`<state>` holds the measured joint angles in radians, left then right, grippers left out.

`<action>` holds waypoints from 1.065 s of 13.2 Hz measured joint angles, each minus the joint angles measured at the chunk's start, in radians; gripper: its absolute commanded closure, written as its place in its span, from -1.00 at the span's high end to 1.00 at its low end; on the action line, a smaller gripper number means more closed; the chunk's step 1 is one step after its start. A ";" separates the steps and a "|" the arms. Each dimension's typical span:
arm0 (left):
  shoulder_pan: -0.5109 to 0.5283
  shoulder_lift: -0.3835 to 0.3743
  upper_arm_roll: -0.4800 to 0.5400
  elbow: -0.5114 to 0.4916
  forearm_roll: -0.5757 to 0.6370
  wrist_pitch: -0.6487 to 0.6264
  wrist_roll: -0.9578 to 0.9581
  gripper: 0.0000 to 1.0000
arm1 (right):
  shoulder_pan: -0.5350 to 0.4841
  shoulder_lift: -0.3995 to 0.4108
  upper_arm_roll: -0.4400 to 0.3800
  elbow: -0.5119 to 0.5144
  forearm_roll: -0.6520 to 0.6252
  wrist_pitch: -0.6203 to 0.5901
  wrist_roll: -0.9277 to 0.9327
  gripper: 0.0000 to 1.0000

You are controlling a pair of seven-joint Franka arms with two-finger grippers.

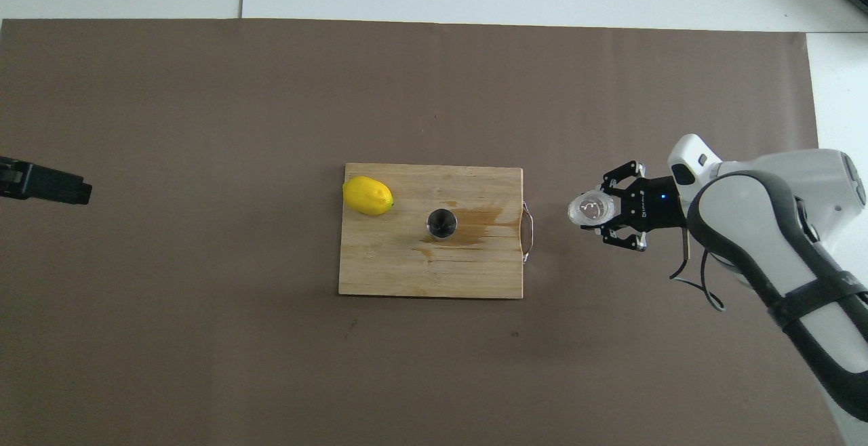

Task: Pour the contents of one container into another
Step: 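Lift the white cup and carry it toward the metal cup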

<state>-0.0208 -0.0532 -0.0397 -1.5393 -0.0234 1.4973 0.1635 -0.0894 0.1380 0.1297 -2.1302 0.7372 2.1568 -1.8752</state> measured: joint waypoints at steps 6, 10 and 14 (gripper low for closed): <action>0.000 0.000 0.000 0.000 0.000 0.000 0.000 1.00 | 0.176 0.003 0.003 0.140 -0.210 0.007 0.424 -0.22; 0.000 0.000 0.000 0.000 0.000 0.000 0.000 1.00 | 0.296 0.020 0.004 0.197 -0.371 0.027 0.631 -0.22; 0.000 0.000 0.000 0.000 0.000 0.000 0.000 1.00 | 0.391 0.026 0.004 0.214 -0.517 0.052 0.814 -0.22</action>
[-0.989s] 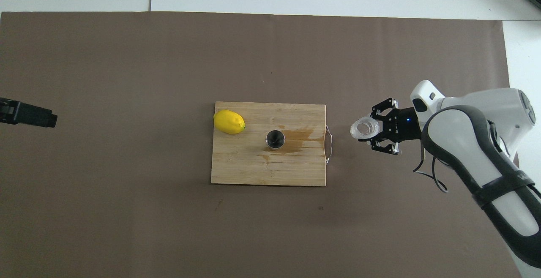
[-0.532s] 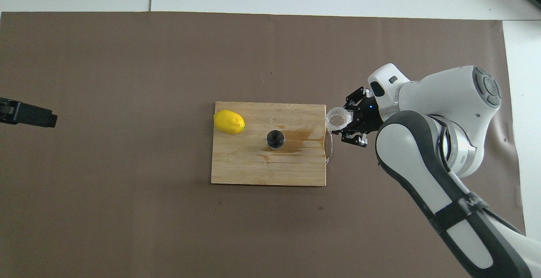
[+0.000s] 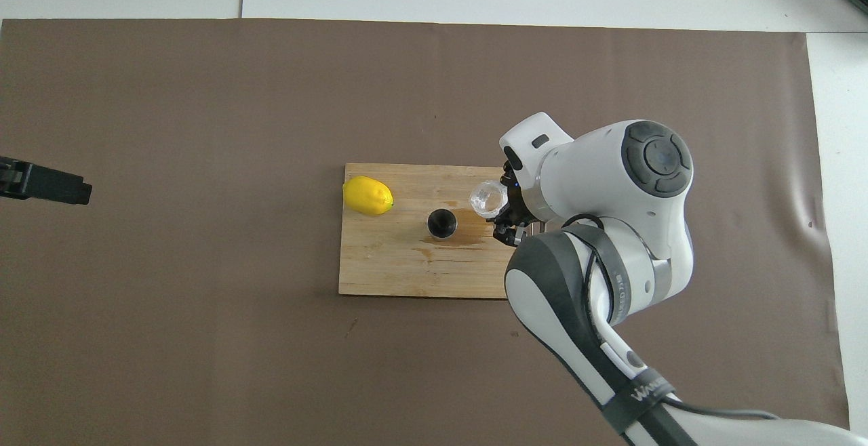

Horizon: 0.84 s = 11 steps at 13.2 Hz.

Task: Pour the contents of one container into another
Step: 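Lift the white cup and carry it toward the metal cup, then tilt the white cup over the metal cup with the right gripper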

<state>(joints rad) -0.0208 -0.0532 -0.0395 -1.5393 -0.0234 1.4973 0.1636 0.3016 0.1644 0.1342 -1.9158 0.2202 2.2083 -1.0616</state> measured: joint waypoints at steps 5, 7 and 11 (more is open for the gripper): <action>0.000 0.000 0.000 0.000 0.000 0.000 0.000 1.00 | 0.035 0.006 0.000 0.006 -0.057 0.010 0.026 -0.22; 0.000 0.000 0.000 0.000 0.000 0.000 0.000 1.00 | 0.054 0.016 0.000 0.018 -0.110 0.008 0.048 -0.22; 0.000 0.001 0.000 0.000 0.001 0.000 0.000 1.00 | 0.084 0.032 0.000 0.035 -0.187 -0.023 0.053 -0.22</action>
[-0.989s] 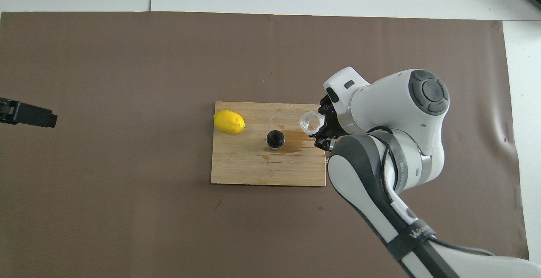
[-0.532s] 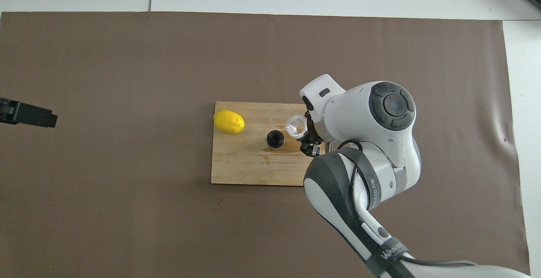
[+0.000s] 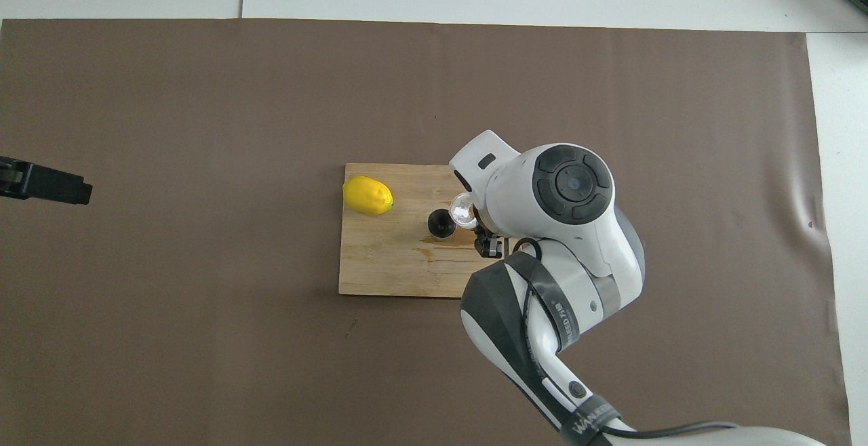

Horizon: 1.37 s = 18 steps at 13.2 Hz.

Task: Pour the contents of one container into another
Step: 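Tilt the white cup over the metal cup with the right gripper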

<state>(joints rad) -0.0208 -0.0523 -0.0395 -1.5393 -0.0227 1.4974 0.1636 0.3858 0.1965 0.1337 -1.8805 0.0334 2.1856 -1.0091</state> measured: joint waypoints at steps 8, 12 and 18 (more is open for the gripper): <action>0.000 0.001 0.000 0.000 0.000 0.000 0.000 1.00 | 0.045 0.000 0.000 0.046 -0.164 -0.085 0.000 -0.22; 0.000 0.001 0.000 0.000 0.000 0.000 0.000 1.00 | 0.059 0.006 0.000 0.054 -0.221 -0.089 0.000 -0.21; 0.000 0.001 0.000 0.000 0.000 0.000 0.000 1.00 | 0.102 0.042 0.001 0.100 -0.323 -0.098 0.000 -0.21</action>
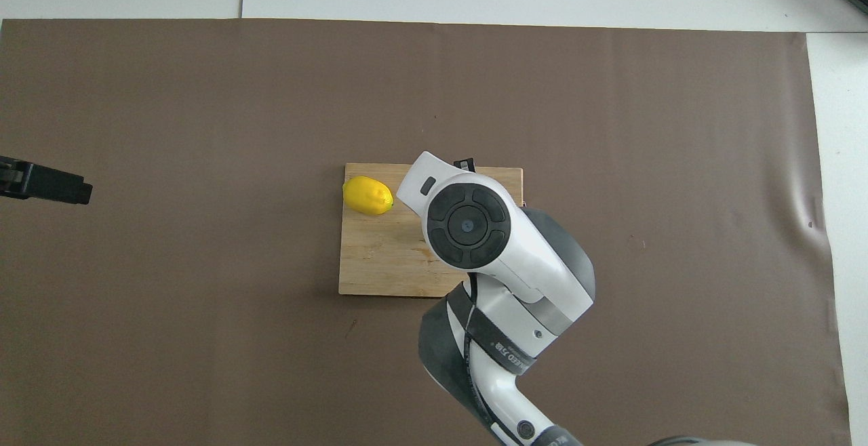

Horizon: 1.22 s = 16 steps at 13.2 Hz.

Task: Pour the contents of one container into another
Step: 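Tilt the white cup over the metal cup with the right gripper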

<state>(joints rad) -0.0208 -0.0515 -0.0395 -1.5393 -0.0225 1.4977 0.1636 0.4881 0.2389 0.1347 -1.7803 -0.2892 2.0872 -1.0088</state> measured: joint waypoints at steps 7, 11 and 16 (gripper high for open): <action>0.000 0.003 0.000 0.000 0.000 0.000 0.000 1.00 | 0.029 0.022 0.000 0.026 -0.093 -0.007 0.000 -0.21; 0.000 0.003 0.000 0.000 0.000 0.000 0.000 1.00 | 0.029 0.027 0.000 0.026 -0.126 -0.010 0.000 -0.21; 0.000 0.004 0.000 0.000 0.000 0.000 0.000 1.00 | 0.042 0.033 0.001 0.025 -0.174 -0.035 0.000 -0.21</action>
<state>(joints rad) -0.0208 -0.0476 -0.0395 -1.5393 -0.0225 1.4978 0.1635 0.5303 0.2722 0.1353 -1.7550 -0.4633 2.0520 -1.0087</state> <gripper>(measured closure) 0.000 0.493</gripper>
